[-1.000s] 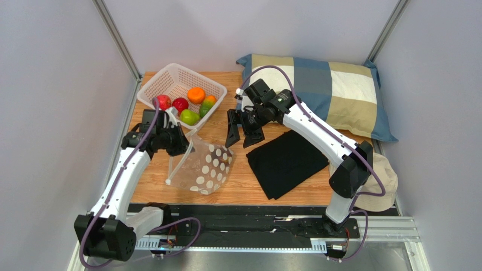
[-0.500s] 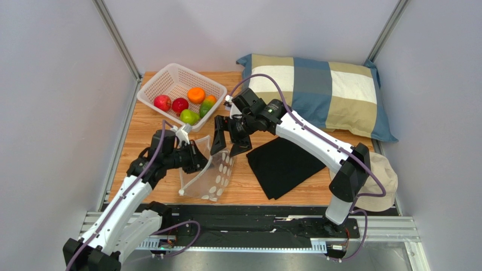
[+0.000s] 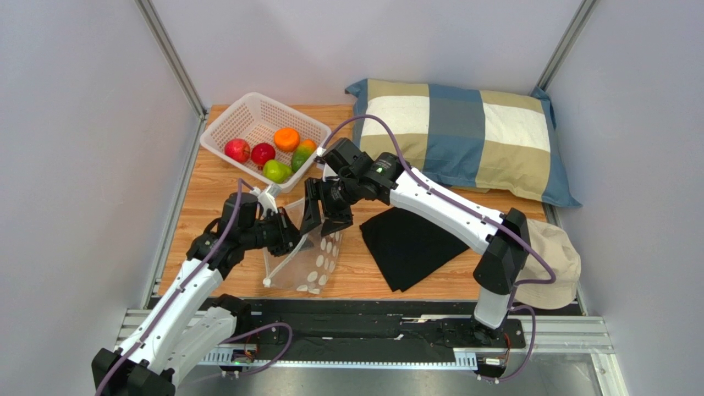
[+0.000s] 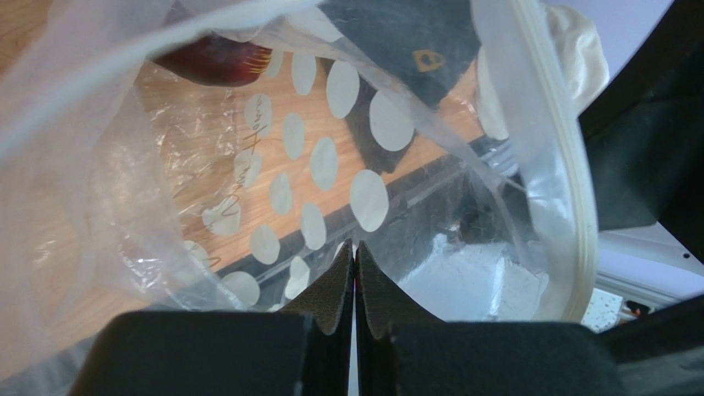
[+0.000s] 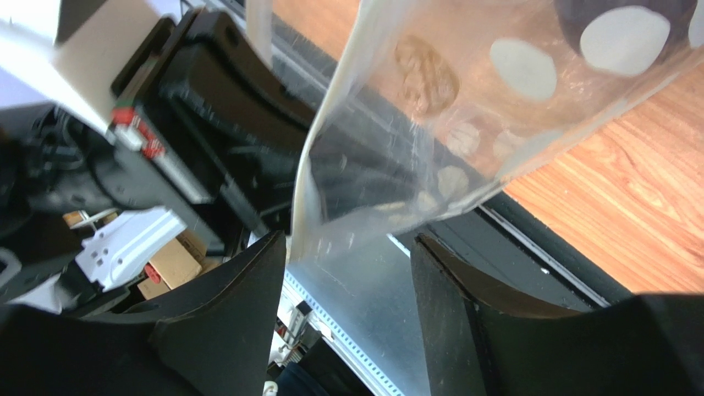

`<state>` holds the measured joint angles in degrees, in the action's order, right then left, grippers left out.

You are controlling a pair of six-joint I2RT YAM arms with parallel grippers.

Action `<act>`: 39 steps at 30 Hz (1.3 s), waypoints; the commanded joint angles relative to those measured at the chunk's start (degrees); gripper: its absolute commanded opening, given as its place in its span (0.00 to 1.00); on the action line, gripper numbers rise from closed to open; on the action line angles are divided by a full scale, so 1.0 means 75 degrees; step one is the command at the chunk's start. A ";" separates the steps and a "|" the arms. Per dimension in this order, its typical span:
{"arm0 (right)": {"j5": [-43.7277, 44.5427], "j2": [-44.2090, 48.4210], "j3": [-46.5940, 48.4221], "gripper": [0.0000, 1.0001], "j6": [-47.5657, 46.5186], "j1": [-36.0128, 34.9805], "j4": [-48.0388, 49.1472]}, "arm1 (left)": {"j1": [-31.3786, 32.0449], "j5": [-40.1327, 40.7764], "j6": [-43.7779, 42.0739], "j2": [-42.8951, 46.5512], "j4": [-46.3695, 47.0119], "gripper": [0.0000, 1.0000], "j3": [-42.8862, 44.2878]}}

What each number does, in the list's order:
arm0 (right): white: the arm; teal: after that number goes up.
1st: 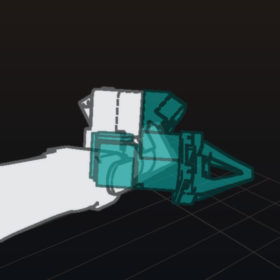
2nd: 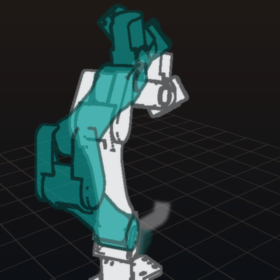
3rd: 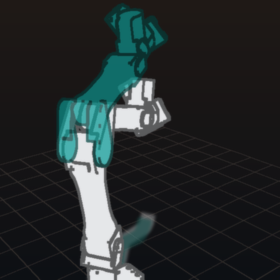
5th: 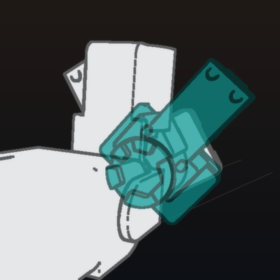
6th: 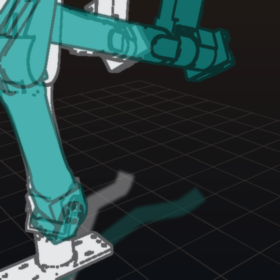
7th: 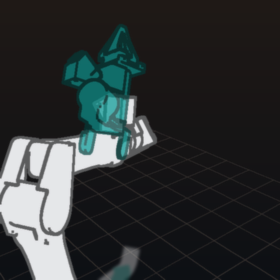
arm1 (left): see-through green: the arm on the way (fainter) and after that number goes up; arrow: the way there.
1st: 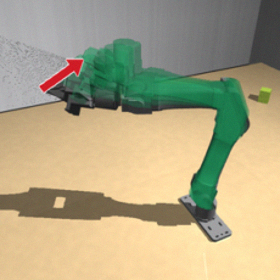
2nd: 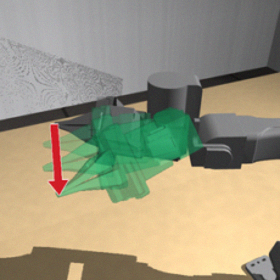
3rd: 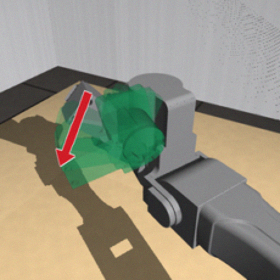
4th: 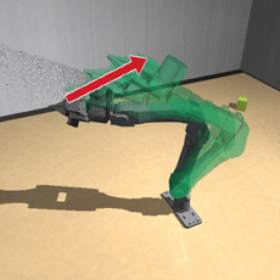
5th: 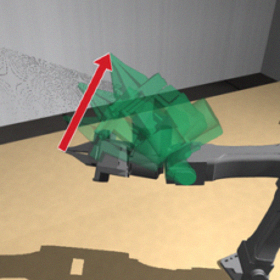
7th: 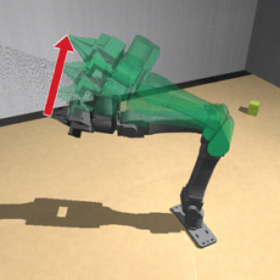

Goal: Open the zip-top bag and remove the fake food

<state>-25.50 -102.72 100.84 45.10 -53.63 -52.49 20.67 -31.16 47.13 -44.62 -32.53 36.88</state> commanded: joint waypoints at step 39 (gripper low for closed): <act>-0.0901 -0.0777 0.1040 0.00 0.1568 0.0564 0.1198 | 0.0819 0.1212 -0.0777 -0.0647 0.3012 0.22 -0.1566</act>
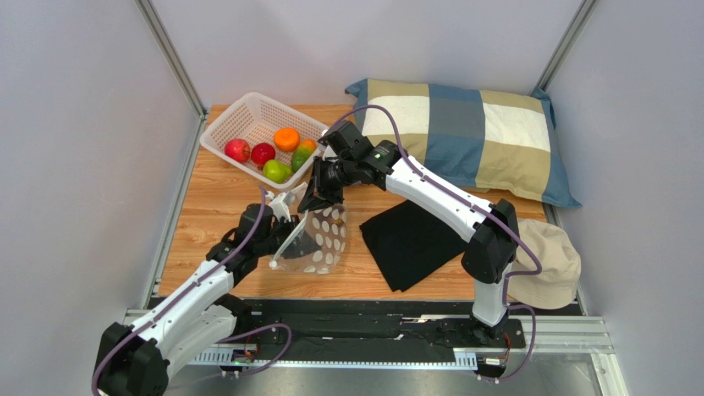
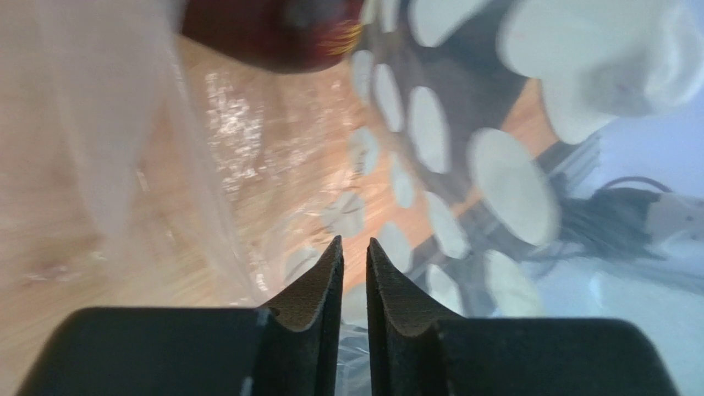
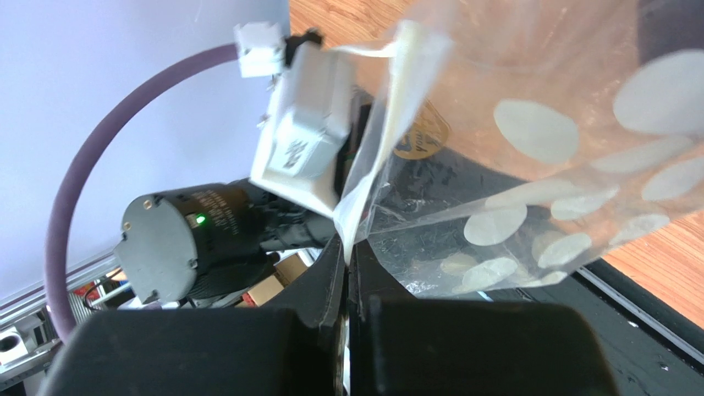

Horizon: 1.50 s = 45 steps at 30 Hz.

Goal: Open the zip-top bag and remove the fake food

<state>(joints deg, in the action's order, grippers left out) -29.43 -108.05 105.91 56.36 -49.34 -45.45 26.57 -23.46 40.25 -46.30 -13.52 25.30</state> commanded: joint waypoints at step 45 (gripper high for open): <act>-0.0998 -0.1507 -0.2637 0.23 -0.2137 0.2091 0.1044 | 0.0032 -0.0750 -0.0093 -0.5450 0.2188 0.89 0.2017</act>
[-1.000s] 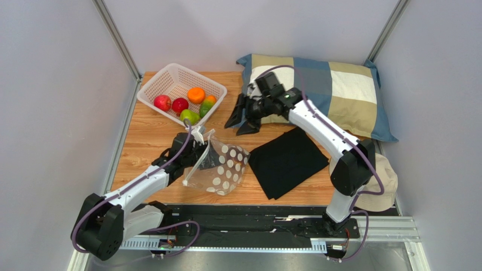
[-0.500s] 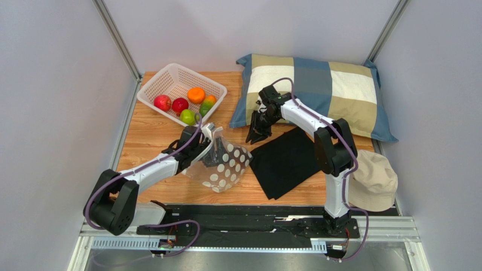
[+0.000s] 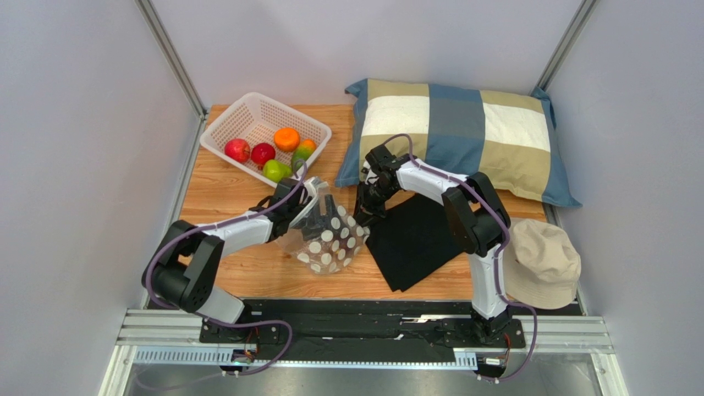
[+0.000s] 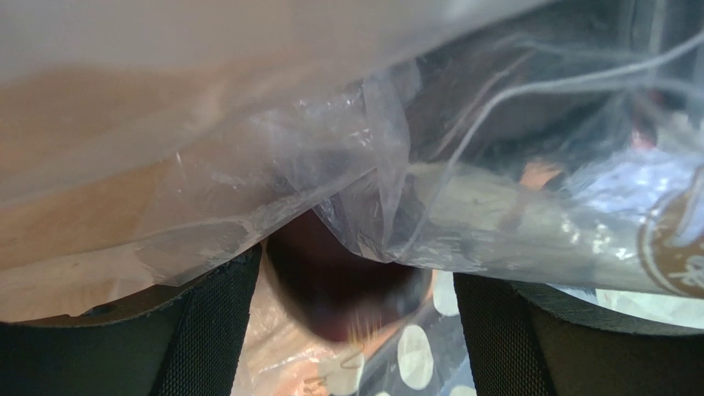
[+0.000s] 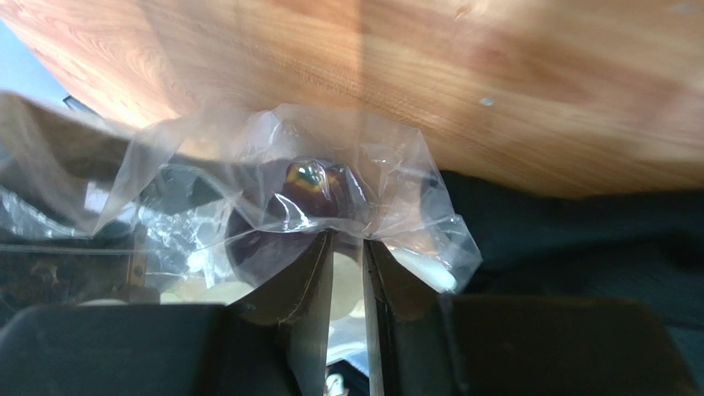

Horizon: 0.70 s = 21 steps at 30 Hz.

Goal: Open the zip-top bag and remove the fake food

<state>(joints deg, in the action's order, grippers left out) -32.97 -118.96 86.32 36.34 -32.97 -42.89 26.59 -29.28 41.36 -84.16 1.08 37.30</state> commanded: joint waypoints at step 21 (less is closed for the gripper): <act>0.0786 0.1481 -0.0330 0.39 -0.0391 0.0798 -0.1253 | 0.0052 -0.0842 -0.0582 -0.0603 -0.1305 0.81 0.0242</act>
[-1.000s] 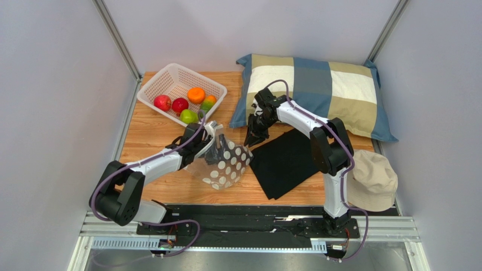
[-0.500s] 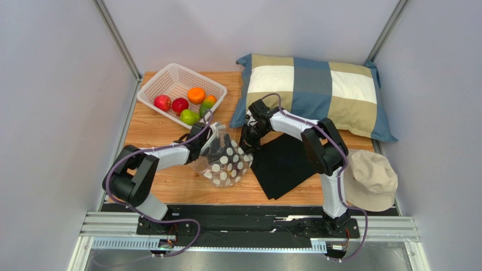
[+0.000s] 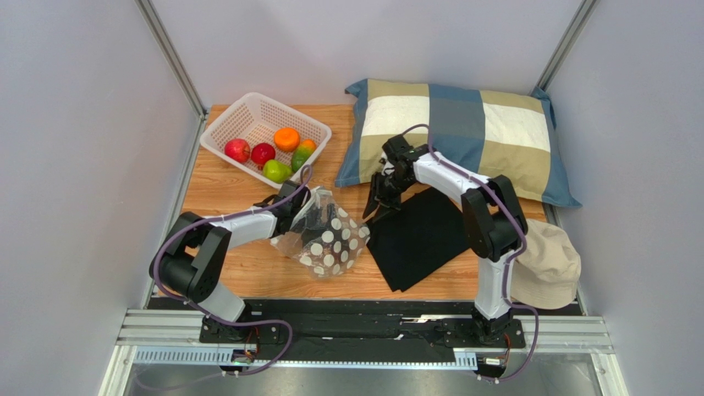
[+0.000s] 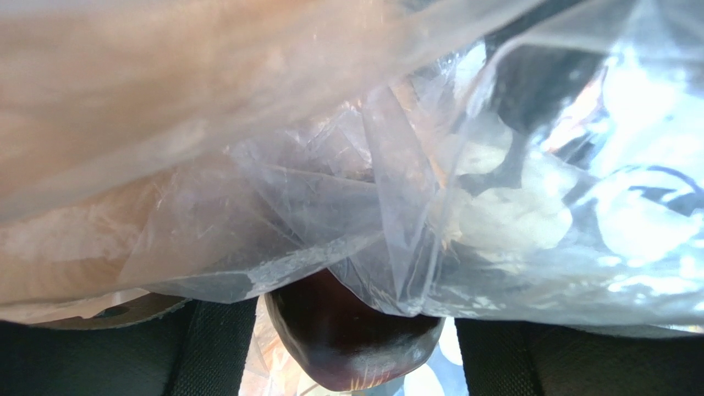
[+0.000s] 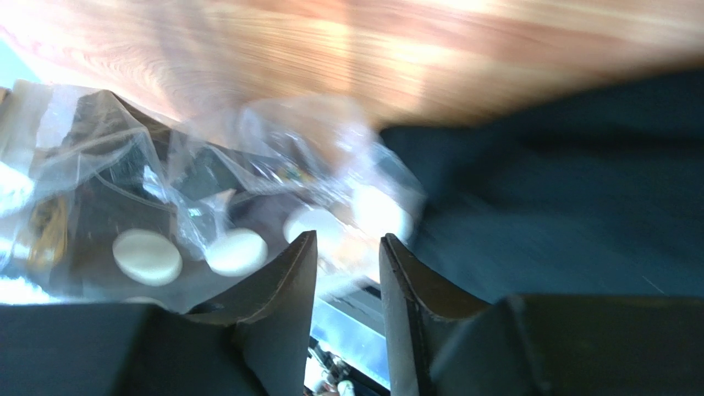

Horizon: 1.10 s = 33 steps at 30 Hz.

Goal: Open the zip-top bag and remove the fake food

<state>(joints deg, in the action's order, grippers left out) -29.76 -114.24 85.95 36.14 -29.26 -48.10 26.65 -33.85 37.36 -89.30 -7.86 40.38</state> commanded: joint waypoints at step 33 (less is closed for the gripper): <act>-0.1739 0.2904 -0.2098 0.81 0.0361 -0.0213 0.2148 | -0.0331 0.3422 -0.0210 0.5283 -0.6605 0.00 0.3871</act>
<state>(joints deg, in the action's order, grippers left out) -43.00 -90.94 66.89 39.13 -30.81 -30.89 24.34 -15.51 41.21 -54.17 -51.92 62.22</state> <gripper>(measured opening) 0.817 0.666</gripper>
